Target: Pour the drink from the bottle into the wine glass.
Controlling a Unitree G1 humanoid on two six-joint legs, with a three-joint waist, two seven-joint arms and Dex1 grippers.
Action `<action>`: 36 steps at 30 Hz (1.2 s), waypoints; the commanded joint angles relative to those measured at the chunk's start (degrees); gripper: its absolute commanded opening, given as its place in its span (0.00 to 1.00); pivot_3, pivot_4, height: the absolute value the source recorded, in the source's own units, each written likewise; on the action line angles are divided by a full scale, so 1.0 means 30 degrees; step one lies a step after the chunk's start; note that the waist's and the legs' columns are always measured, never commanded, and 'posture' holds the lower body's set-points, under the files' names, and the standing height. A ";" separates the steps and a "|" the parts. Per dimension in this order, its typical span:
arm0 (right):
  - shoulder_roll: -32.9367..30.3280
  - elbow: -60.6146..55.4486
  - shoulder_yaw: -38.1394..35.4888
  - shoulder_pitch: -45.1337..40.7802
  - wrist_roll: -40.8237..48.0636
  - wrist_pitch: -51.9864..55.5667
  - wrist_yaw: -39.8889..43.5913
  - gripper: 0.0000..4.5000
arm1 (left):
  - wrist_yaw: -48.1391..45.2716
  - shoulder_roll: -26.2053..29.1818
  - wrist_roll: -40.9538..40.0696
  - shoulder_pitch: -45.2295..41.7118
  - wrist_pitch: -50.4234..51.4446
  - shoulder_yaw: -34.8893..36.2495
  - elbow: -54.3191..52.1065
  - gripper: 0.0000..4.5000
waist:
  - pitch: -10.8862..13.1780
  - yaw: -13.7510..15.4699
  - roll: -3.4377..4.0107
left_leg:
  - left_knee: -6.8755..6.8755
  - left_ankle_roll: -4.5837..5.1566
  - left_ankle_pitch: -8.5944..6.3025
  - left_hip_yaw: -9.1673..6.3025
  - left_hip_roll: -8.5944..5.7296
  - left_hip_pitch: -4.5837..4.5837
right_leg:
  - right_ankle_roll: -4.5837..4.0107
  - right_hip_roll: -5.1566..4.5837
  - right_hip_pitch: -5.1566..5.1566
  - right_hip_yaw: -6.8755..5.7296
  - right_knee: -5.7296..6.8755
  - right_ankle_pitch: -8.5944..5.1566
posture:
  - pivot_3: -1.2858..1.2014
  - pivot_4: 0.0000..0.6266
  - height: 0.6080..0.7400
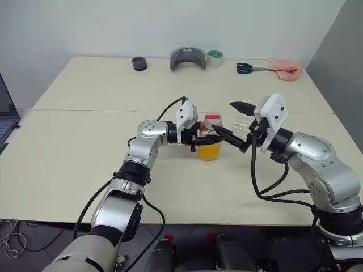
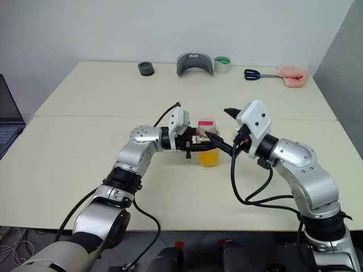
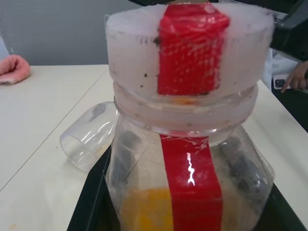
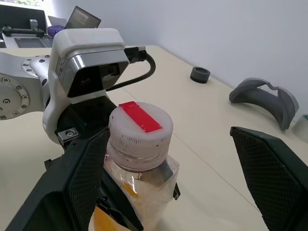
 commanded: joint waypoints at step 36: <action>-0.0336 -0.0515 -0.0971 -0.1276 0.3818 0.2560 0.0336 1.00 | -0.0152 -0.0177 -0.0446 -0.0495 -0.0085 0.0205 -0.0752 0.38 | 0.0000 0.0014 0.0000 | 0.0001 0.0001 -0.0001 0.0001 0.0000 -0.0001 | 0.0000 0.0001 0.0001 -0.0001 -0.0002 0.0000 | 0.52 0.24 1.00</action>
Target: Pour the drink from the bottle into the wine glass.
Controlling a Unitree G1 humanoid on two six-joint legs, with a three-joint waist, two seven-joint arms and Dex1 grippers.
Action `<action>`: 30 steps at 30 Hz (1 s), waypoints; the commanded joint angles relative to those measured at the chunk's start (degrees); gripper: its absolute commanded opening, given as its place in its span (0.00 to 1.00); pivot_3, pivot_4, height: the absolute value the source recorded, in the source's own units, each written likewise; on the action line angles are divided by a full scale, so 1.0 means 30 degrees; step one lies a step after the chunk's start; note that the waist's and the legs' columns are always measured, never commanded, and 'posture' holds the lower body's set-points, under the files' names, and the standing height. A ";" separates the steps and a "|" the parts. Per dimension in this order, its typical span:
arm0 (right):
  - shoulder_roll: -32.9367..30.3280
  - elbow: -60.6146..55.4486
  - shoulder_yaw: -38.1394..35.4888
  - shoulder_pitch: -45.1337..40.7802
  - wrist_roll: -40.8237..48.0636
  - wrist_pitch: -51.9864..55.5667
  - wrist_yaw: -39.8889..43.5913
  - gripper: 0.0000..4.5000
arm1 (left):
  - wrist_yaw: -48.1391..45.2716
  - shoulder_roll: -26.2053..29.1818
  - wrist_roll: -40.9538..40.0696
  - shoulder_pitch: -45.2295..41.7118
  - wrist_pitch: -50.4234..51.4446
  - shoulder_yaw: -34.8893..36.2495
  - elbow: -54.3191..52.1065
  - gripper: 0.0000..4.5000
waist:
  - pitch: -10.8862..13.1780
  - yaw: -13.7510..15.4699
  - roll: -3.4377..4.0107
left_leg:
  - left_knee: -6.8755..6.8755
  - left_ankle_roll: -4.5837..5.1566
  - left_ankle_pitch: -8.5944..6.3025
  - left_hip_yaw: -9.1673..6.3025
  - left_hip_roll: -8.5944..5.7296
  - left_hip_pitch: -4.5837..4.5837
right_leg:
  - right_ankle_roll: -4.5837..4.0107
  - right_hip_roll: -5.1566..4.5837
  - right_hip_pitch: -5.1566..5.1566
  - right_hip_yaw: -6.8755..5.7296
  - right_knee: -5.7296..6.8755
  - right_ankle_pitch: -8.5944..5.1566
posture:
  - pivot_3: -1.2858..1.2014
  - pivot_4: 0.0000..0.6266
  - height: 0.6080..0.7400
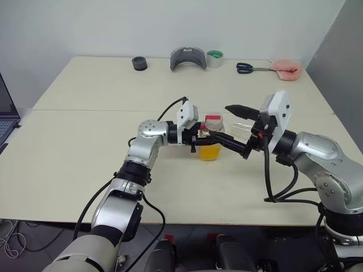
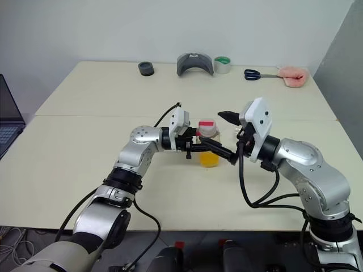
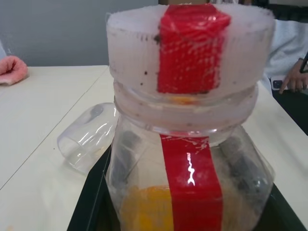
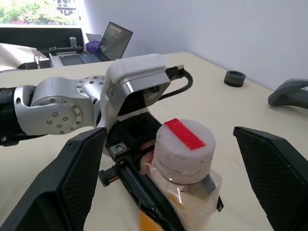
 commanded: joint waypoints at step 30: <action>0.1914 0.2343 0.1220 -0.1860 -0.1461 -0.1108 0.0235 0.41 | -0.0081 -0.0084 -0.0365 -0.0155 0.0050 0.0106 -0.1161 0.38 | 0.0000 -0.0020 0.0001 | 0.0001 -0.0002 0.0001 -0.0004 0.0001 0.0001 | -0.0001 0.0000 -0.0003 -0.0001 0.0005 0.0000 | 0.52 0.24 1.00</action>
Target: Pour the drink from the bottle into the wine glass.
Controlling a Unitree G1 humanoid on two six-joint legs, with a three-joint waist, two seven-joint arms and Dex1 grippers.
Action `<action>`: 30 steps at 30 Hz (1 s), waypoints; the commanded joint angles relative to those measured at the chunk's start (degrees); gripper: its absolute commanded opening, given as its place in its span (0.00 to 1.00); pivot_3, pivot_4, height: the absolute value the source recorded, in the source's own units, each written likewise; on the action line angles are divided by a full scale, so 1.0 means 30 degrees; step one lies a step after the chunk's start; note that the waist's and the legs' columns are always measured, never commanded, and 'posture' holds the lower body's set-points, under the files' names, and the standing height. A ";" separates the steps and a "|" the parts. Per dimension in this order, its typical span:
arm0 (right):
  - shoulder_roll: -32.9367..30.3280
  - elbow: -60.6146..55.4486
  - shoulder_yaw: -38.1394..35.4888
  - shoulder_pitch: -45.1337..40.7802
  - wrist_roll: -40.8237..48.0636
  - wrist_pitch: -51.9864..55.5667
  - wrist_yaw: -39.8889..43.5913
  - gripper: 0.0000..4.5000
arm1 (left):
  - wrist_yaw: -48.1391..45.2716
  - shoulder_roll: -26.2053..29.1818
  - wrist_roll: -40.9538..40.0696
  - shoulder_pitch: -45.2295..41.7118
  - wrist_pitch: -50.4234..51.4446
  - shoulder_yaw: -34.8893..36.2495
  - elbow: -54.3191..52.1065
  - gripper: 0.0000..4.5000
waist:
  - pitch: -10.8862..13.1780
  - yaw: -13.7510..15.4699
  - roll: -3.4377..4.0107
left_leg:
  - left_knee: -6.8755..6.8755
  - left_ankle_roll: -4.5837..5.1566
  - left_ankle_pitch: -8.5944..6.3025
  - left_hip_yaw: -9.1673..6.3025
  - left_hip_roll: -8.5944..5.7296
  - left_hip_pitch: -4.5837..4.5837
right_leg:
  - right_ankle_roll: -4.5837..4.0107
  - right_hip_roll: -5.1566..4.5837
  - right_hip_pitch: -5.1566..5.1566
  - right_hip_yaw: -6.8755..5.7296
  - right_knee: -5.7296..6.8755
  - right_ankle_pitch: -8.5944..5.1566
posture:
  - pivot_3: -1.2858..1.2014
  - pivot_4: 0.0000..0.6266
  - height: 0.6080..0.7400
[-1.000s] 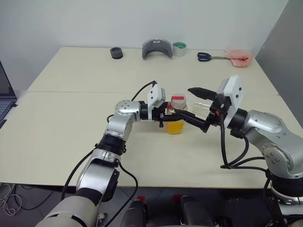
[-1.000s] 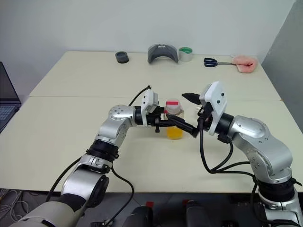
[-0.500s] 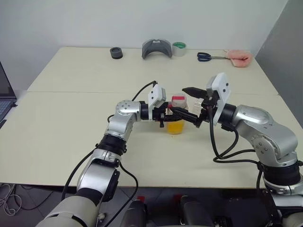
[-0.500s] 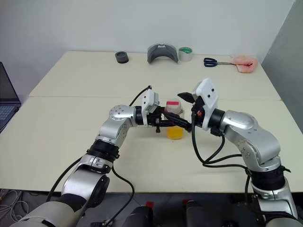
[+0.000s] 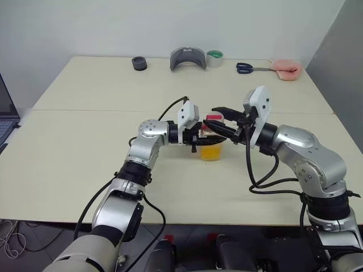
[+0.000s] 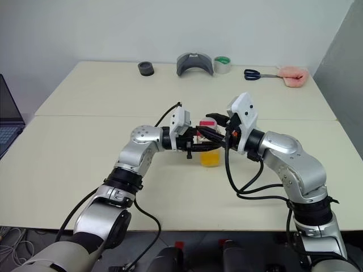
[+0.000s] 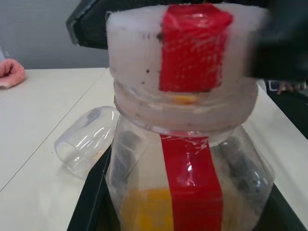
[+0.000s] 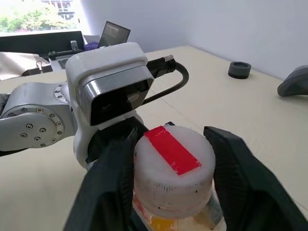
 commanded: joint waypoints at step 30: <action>-0.0941 -0.2128 -0.5512 1.0082 -0.2478 -0.2555 -0.4436 0.38 | 0.1378 0.0609 -0.0592 0.1027 0.0719 0.0841 -0.2189 0.38 | -0.0003 0.0247 0.0001 | -0.0006 0.0005 -0.0003 0.0028 -0.0002 0.0003 | 0.0000 -0.0002 0.0003 0.0027 0.0001 0.0000 | 0.52 0.24 1.00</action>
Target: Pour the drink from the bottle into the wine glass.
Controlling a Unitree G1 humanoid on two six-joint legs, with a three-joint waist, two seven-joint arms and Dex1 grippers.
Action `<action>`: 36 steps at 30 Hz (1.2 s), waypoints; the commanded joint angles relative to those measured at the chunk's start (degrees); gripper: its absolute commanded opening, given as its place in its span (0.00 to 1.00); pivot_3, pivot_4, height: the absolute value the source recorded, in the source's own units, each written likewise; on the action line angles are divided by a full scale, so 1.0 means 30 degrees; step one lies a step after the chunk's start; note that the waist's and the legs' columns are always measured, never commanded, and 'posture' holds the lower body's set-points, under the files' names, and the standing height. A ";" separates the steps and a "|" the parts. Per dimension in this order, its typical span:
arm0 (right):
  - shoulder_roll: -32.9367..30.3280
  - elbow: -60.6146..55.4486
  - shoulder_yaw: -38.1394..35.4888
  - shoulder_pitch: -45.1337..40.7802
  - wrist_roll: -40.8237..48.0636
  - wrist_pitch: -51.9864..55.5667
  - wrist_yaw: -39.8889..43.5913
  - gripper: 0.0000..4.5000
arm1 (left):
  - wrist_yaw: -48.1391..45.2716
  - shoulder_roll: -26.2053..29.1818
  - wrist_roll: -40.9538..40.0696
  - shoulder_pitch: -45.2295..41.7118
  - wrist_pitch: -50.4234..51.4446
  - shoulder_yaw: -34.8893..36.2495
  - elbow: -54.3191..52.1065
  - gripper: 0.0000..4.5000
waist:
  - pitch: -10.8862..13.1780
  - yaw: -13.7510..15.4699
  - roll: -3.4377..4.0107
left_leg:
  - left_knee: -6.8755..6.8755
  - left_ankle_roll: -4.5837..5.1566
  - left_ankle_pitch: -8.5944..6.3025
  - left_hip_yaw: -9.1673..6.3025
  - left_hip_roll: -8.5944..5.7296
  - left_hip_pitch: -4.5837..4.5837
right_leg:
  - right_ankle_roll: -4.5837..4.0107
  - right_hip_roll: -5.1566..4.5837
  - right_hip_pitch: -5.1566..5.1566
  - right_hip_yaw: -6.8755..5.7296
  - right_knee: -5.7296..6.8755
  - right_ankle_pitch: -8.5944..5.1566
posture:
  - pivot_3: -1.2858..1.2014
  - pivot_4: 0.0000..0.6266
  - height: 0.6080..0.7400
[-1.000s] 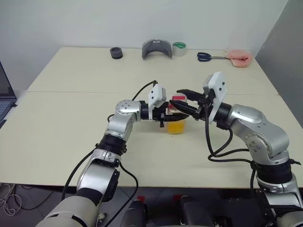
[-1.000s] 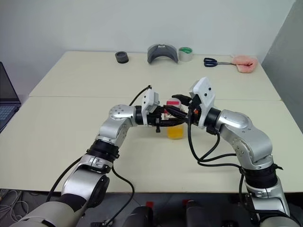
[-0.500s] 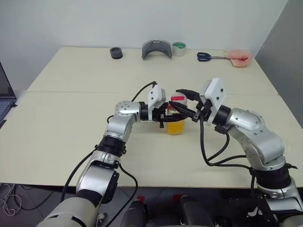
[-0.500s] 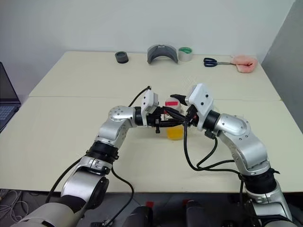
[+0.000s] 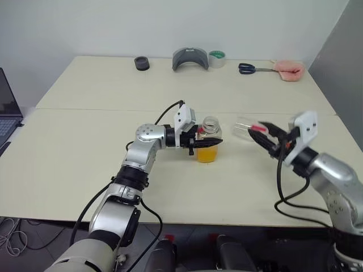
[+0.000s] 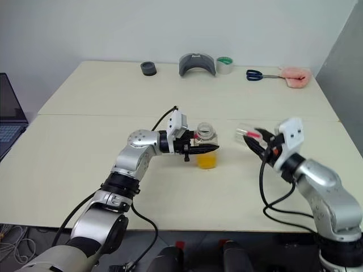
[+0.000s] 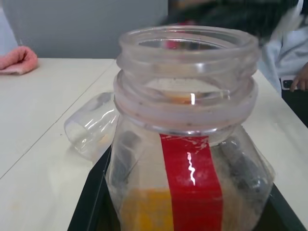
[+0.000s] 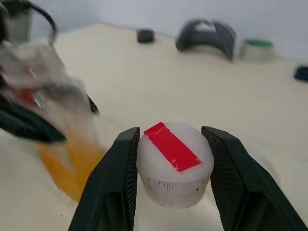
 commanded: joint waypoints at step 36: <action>0.1630 0.0404 0.7643 -0.6086 -0.1369 0.0728 0.3205 1.00 | 1.6436 0.4629 0.1872 -0.0445 0.1394 0.6834 0.1580 0.38 | 0.0003 -0.0188 -0.0019 | -0.0008 -0.0011 0.0004 0.0016 0.0010 0.0099 | 0.0003 0.0005 0.0023 0.0012 0.0040 -0.0003 | 0.52 0.24 1.00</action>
